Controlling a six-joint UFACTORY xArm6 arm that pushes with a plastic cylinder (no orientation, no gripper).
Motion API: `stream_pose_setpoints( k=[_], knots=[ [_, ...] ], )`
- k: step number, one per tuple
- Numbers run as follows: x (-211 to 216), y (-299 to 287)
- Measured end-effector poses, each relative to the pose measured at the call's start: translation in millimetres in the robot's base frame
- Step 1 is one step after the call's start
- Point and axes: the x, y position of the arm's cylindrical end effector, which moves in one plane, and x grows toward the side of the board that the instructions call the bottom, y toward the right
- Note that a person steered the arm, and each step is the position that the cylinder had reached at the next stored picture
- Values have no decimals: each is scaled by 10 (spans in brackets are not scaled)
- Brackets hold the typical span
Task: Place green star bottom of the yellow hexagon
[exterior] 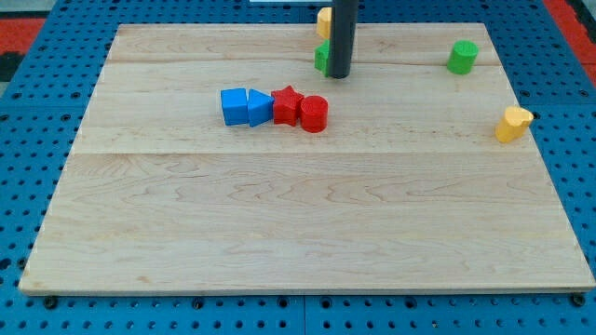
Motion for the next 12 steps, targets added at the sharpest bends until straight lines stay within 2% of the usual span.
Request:
stream_pose_setpoints(
  k=[1,3,7,8,9,12],
  knots=[
    [-131,-124],
    [-52,-124],
    [-286,-125],
    [-151,-291],
    [-206,-540],
    [-371,-448]
  ],
)
